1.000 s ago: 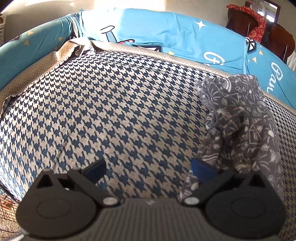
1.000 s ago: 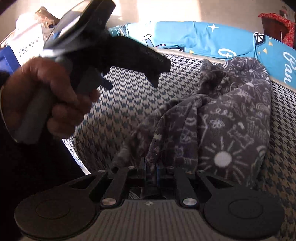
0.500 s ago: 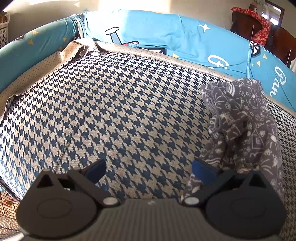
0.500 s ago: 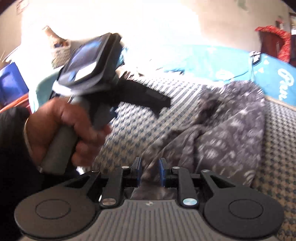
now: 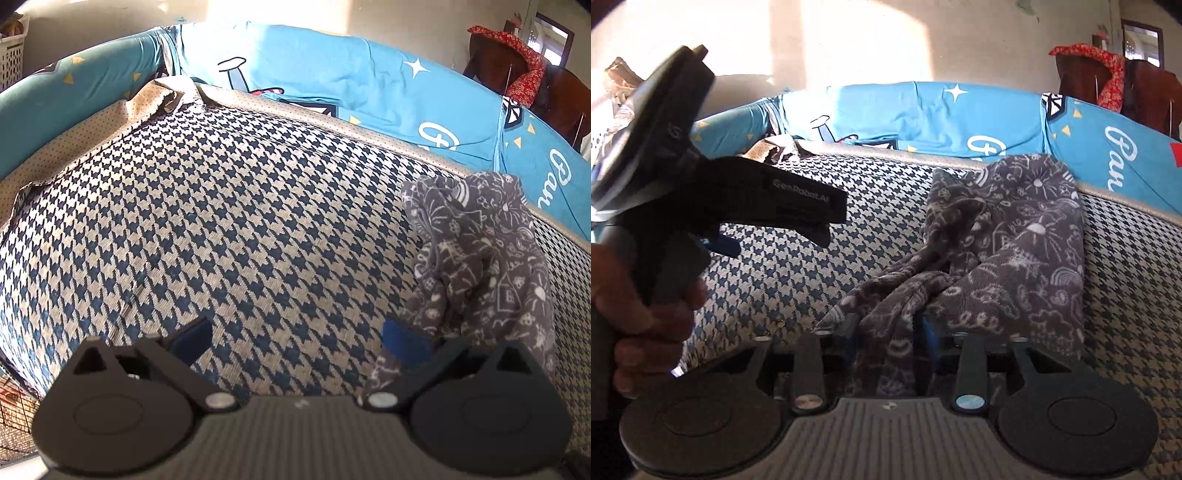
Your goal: Fold clothes
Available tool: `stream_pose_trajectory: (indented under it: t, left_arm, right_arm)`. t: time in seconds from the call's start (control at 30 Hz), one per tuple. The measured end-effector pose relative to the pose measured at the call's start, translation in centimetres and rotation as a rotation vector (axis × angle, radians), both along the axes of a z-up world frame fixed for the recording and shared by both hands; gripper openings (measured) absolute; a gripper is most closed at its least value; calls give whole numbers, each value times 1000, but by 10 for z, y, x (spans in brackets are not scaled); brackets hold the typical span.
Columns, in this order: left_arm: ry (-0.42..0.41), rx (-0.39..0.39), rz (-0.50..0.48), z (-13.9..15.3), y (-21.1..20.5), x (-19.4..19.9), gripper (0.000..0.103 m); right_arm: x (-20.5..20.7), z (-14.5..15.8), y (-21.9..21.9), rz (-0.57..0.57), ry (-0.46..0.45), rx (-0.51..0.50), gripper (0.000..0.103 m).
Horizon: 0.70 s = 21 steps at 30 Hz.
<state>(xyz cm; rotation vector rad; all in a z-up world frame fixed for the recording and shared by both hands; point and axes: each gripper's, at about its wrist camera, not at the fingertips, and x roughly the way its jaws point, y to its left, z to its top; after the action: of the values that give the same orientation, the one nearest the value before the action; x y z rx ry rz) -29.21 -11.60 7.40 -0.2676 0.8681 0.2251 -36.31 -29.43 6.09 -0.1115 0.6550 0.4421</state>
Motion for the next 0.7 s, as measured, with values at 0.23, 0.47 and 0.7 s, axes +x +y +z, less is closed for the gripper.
stream_pose_trajectory:
  t: [0.23, 0.47, 0.7]
  left_arm:
    - [-32, -23, 35, 8, 11, -3, 103]
    - [-35, -34, 44, 9, 12, -3, 103]
    - [-24, -12, 24, 6, 7, -1, 103]
  right_arm:
    - [-9, 5, 15, 52, -58, 36, 10]
    - [-6, -8, 28, 103, -34, 11, 12]
    - [-9, -43, 38, 155, -2, -55, 41]
